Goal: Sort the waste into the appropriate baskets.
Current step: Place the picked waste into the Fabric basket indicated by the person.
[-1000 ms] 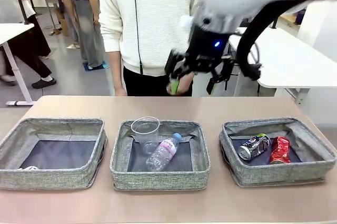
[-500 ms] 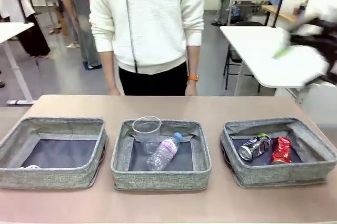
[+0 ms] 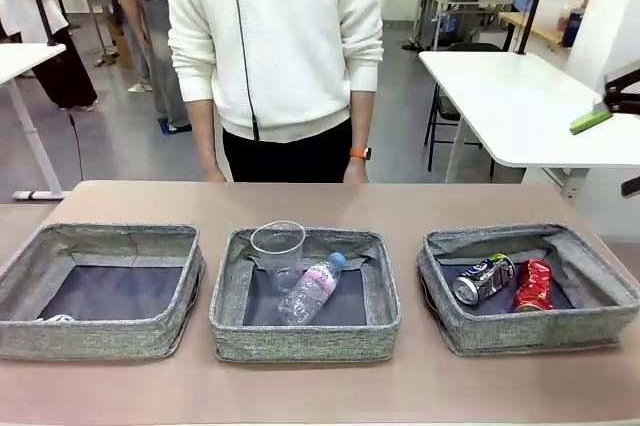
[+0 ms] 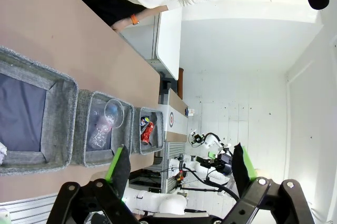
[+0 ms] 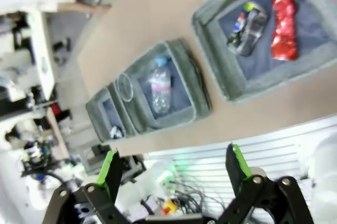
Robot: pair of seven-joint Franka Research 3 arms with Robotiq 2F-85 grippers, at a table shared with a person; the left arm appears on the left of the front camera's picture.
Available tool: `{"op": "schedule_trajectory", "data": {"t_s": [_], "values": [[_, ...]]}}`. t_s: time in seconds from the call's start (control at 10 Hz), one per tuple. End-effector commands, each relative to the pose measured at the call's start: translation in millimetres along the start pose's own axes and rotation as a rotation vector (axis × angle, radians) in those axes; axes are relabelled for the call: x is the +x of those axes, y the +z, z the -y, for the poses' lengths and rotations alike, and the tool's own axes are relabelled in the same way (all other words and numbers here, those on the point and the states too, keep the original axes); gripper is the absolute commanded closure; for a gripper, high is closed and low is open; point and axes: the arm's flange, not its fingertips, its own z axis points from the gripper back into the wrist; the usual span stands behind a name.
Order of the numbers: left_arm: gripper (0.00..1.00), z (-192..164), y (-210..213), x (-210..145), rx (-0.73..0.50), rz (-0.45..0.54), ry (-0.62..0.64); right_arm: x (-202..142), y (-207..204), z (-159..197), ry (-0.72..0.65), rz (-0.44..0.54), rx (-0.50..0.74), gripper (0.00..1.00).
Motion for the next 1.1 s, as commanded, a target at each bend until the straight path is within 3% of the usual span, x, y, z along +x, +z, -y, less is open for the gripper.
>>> {"op": "schedule_trajectory", "data": {"t_s": [0.0,0.1,0.2,0.3,0.5,0.6,0.7,1.0], "values": [[0.00,1,1,0,-0.017,-0.003,-0.021,15,10,7,-0.027,-0.089,0.148,0.00],[0.00,1,1,0,-0.017,-0.003,-0.021,38,12,23,-0.124,-0.228,0.260,0.00],[0.00,1,1,0,-0.017,-0.003,-0.021,55,17,48,-0.168,-0.617,0.655,0.00],[0.00,1,1,0,-0.017,-0.003,-0.021,67,10,73,-0.322,-0.669,0.748,0.00],[0.00,1,1,0,-0.017,-0.003,-0.021,75,-6,104,-0.517,-0.624,0.739,0.00],[0.00,1,1,0,-0.017,-0.003,-0.021,63,-8,93,-0.519,-0.498,0.596,0.00],[0.00,1,1,0,-0.017,-0.003,-0.021,73,6,101,-0.277,-0.469,0.631,0.00],[0.00,1,1,0,-0.017,-0.003,-0.021,73,6,101,-0.277,-0.469,0.631,0.00]]}}
